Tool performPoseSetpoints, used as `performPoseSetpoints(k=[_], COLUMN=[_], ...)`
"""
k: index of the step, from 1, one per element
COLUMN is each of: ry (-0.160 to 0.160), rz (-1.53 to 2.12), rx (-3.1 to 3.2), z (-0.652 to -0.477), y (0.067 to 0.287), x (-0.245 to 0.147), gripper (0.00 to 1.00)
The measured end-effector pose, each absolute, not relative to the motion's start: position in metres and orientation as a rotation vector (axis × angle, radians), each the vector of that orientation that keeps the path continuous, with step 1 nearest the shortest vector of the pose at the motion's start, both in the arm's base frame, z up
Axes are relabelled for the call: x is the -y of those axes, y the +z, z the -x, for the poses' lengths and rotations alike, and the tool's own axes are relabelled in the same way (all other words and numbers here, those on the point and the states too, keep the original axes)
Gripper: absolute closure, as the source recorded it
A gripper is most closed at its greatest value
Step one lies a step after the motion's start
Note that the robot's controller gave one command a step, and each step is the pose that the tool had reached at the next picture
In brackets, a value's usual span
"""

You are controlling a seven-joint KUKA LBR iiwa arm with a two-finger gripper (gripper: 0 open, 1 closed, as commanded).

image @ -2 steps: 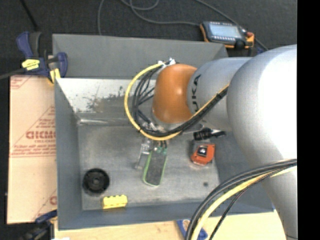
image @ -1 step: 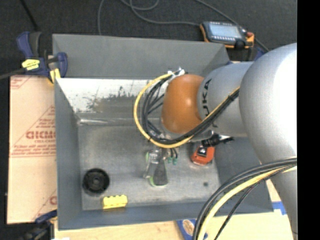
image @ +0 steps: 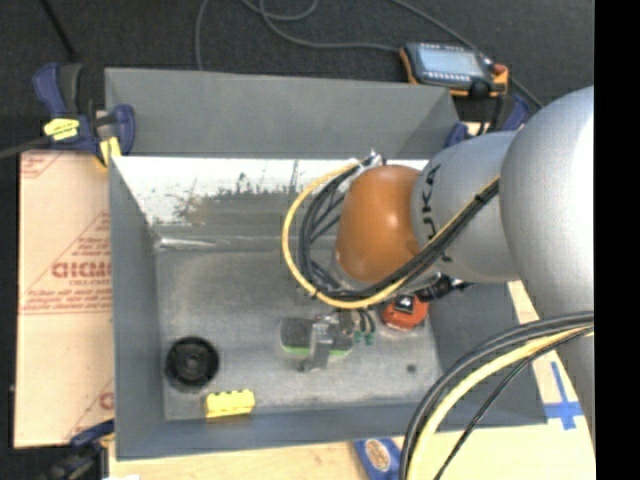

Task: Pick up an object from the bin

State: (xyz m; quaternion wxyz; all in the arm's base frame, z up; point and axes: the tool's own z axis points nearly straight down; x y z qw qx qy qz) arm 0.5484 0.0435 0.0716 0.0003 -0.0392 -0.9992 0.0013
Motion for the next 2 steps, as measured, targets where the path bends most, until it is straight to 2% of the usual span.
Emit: performPoseSetpoints(k=[1, 2], ry=[0.000, -0.001], rz=[0.174, 0.175], rx=[3.137, 3.137], z=[-0.5391, -0.5390], y=[0.0702, 0.0702], x=[-0.0089, -0.0092], gripper=[1.00, 1.00])
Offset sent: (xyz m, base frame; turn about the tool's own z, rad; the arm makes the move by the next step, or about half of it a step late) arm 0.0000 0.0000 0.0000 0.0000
